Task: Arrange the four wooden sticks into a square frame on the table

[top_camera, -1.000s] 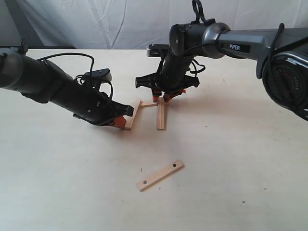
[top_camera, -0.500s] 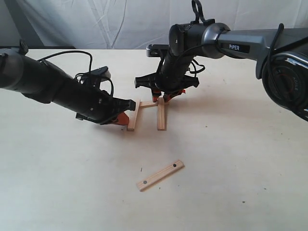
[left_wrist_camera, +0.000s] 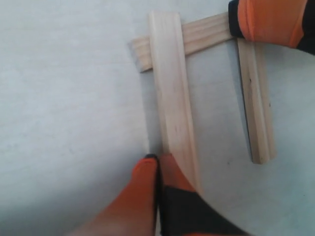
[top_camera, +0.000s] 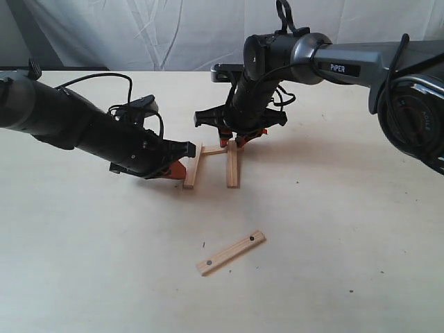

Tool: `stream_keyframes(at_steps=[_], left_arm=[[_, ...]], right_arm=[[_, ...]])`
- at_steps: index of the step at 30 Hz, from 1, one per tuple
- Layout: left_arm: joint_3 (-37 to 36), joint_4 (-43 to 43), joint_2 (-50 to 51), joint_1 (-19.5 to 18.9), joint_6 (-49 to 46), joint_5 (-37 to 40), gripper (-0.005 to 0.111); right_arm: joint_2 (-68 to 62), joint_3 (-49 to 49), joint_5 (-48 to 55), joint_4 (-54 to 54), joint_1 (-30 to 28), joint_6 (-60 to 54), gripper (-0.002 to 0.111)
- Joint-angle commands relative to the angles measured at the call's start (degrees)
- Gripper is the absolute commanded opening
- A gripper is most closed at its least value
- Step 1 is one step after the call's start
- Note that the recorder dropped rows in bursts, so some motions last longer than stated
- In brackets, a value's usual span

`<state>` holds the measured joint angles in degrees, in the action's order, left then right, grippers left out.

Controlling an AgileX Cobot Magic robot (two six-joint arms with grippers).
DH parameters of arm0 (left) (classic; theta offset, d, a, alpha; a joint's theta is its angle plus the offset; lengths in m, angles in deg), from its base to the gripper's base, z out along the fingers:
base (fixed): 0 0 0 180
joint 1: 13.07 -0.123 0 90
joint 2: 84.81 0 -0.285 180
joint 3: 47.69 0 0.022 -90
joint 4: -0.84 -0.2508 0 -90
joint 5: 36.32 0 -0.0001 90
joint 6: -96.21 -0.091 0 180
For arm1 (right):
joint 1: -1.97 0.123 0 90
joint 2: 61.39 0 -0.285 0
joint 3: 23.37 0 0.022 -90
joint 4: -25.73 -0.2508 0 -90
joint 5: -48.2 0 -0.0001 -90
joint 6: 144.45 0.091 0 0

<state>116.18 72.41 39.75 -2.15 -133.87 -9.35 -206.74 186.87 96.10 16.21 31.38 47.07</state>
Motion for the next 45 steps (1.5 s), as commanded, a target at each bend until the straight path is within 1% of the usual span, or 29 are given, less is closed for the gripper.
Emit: stream_keyframes(at_steps=[1, 9, 17, 29, 32, 36, 39, 41, 43, 45], left_arm=[[-0.1, 0.8, 0.1, 0.6, 0.0, 1.0, 0.000], [-0.1, 3.8, 1.9, 2.9, 0.0, -1.0, 0.000], [-0.1, 5.0, 1.9, 2.9, -1.3, -2.8, 0.000], [-0.1, 2.9, -0.6, -2.6, -1.5, -1.2, 0.000], [-0.1, 1.3, -2.0, -3.6, -1.5, -0.1, 0.000], [-0.1, -1.4, -3.9, -4.6, -1.5, 2.8, 0.000], [-0.1, -7.6, -6.0, -4.6, -1.0, 2.9, 0.000], [-0.1, -12.5, -7.8, -4.6, 1.3, 3.7, 0.000], [-0.1, -18.2, -10.0, -4.6, 3.8, 4.1, 0.000], [-1.1, -21.3, -12.2, -4.6, 4.7, 3.7, 0.000]], right_arm=[[-0.9, -0.2, 1.4, 0.0, 0.3, 0.0, 0.038], [-0.9, -0.2, 1.5, 0.0, 0.3, 0.0, 0.038], [-0.9, -0.2, 1.6, -0.2, 0.3, 0.0, 0.038], [5.9, -0.2, 1.6, 0.5, -0.7, 0.6, 0.038], [7.1, -0.2, 2.8, 0.8, -1.4, 0.6, 0.038], [8.3, -0.2, 8.1, 2.2, -2.1, 0.1, 0.038], [10.7, -1.6, 9.7, 2.8, -1.9, -3.6, 0.038], [12.8, -3.8, 9.7, 2.3, -1.3, -6.8, 0.038], [15.3, -7.5, 9.8, 2.2, -0.7, -11.0, 0.038], [17.4, -11.8, 10.0, 1.3, -0.2, -15.0, 0.038]])
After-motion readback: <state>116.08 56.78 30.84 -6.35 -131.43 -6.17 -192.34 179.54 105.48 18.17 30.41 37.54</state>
